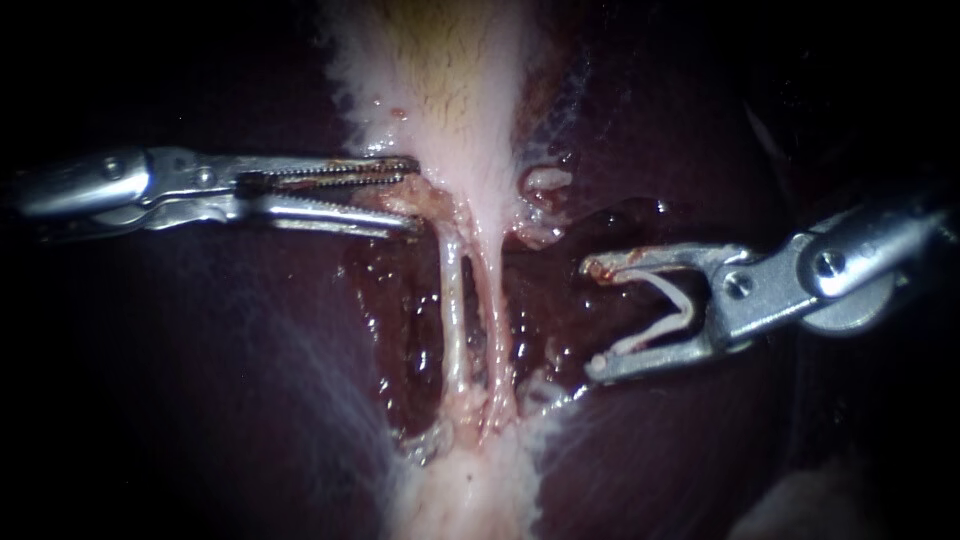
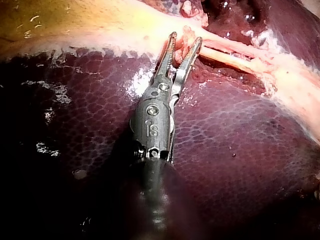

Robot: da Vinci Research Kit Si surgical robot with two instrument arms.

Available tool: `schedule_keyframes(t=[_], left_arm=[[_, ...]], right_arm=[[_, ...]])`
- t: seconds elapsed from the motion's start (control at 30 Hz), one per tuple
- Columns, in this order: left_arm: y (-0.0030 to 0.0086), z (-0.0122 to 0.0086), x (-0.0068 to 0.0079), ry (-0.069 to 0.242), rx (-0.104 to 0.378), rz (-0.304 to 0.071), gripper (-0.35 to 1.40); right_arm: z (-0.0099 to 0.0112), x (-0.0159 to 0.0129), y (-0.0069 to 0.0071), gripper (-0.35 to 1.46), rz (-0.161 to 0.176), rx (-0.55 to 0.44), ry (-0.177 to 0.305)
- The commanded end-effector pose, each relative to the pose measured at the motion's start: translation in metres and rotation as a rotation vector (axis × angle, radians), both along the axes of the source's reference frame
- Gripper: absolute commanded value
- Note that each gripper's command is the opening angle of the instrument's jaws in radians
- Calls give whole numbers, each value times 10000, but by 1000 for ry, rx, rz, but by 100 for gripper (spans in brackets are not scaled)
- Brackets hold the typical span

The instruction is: Grabbing gallbladder

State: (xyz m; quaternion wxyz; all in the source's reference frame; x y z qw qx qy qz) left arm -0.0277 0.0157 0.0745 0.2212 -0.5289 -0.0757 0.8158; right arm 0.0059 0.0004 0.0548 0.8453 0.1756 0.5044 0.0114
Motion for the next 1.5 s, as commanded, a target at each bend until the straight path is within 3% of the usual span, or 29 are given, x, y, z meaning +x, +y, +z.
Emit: schedule_keyframes(t=[0.03, 0.17, 0.3, 0.43, 0.53, 0.67, 0.77, 0.93, 1.03, 1.3, 1.5], left_arm=[[-1, 2, 0, 5, 0, -1, 24], [-2, 9, 0, 13, 0, 4, 24], [-2, 9, 1, 12, 0, 4, 2], [-1, 10, 4, 21, 4, 12, -5], [-1, 11, 6, 37, 10, 24, -35], [-1, 8, 11, 43, 17, 38, -35], [1, -3, 15, 40, 27, 50, -35], [9, -32, 30, 28, 117, 37, -35], [18, -50, 40, 19, 144, 35, -35], [35, -87, 58, -15, 161, 36, -35], [37, -93, 61, -25, 160, 29, -35]], right_arm=[[0, 0, 0, 49, 0, 0, 0], [0, 0, 0, 49, 0, 0, 0], [0, 0, 0, 49, 0, 0, 0], [0, 0, 0, 49, 0, 0, 0], [0, 0, 0, 49, 0, 0, 0], [0, 0, 0, 49, 0, 0, 0], [0, 0, 0, 49, 0, 0, 0], [-1, 0, -1, 49, -1, 0, 0], [-1, 0, -1, 49, -1, 0, 0], [-1, 0, -1, 49, -1, 0, 0], [0, -1, 0, 49, -1, 0, 0]])
